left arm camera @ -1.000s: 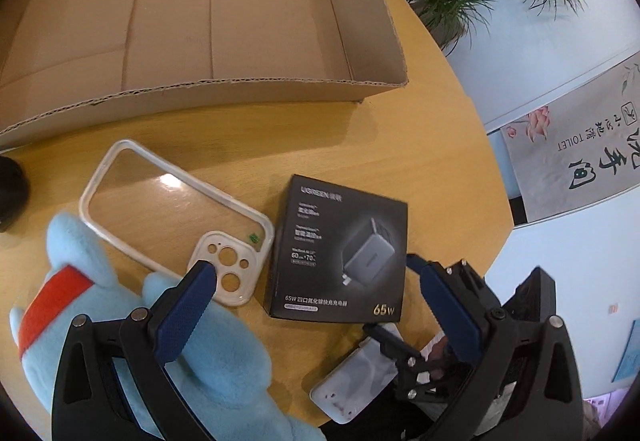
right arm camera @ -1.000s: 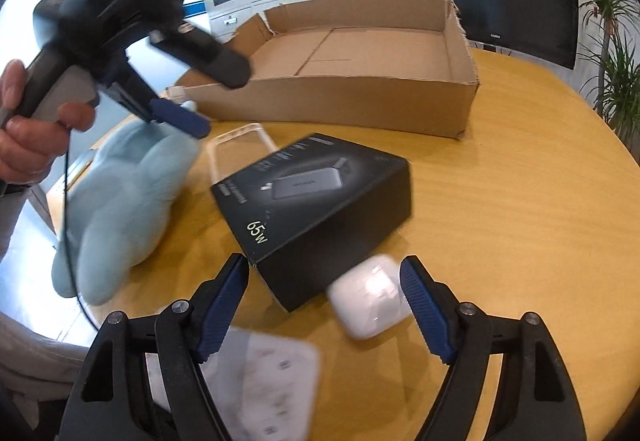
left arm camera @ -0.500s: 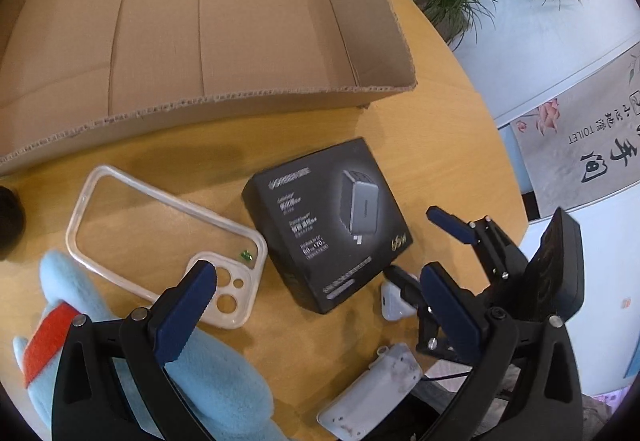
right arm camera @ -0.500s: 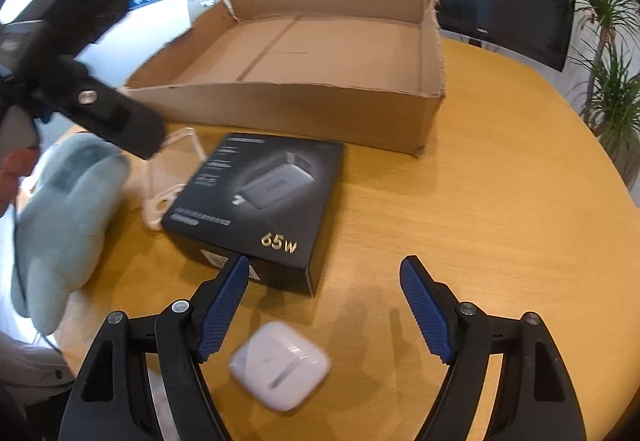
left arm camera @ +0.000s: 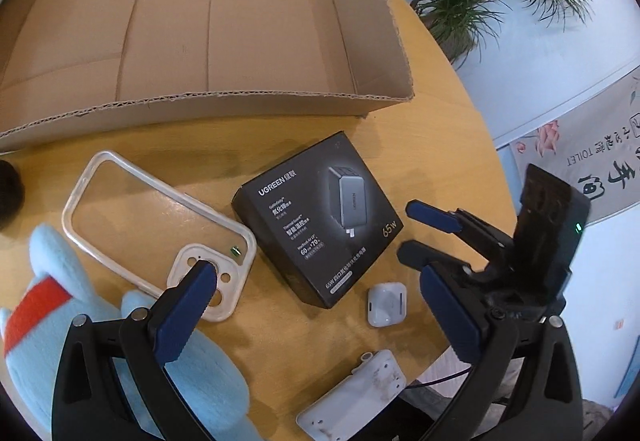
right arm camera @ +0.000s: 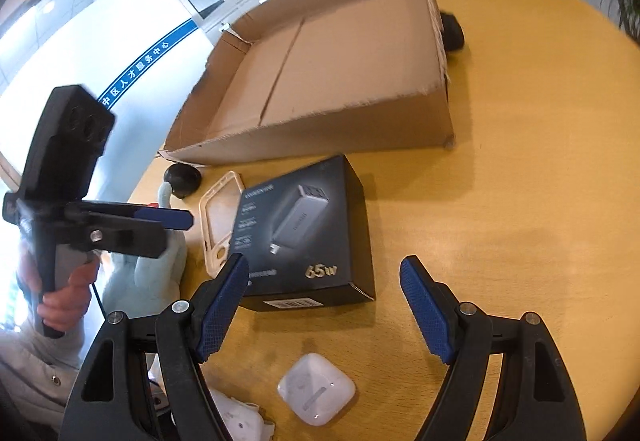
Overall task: Organize objects
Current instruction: 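Close the right tool fingers around the black charger box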
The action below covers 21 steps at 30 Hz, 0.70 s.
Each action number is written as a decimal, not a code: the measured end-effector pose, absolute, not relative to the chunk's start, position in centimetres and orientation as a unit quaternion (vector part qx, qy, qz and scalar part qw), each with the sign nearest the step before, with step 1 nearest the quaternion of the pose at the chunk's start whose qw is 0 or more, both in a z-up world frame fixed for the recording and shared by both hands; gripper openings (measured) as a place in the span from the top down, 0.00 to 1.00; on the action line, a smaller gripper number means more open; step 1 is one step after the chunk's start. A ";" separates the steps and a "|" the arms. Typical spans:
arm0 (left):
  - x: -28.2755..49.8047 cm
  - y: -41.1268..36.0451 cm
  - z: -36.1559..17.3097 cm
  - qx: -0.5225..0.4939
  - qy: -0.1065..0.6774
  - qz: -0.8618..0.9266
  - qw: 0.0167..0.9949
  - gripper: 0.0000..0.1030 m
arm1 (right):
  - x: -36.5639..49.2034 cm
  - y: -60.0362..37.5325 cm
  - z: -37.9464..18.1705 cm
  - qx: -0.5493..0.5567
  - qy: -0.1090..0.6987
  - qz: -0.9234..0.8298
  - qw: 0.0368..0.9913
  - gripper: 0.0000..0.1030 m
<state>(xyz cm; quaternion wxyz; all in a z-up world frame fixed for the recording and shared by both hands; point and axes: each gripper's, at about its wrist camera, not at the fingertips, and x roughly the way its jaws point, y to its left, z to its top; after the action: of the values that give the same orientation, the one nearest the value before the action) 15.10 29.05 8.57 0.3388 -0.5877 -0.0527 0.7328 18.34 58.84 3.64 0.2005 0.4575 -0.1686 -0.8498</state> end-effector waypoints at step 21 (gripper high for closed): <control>15.8 31.6 7.1 -0.566 -0.058 0.754 0.329 0.05 | 16.8 58.7 2.4 0.488 -0.169 -0.832 0.204 0.24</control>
<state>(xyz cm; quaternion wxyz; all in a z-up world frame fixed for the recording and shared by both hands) 15.78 31.56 7.14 0.3286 -0.5664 -0.0583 0.7535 16.78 58.74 2.39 0.2036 0.4875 -0.1692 -0.8320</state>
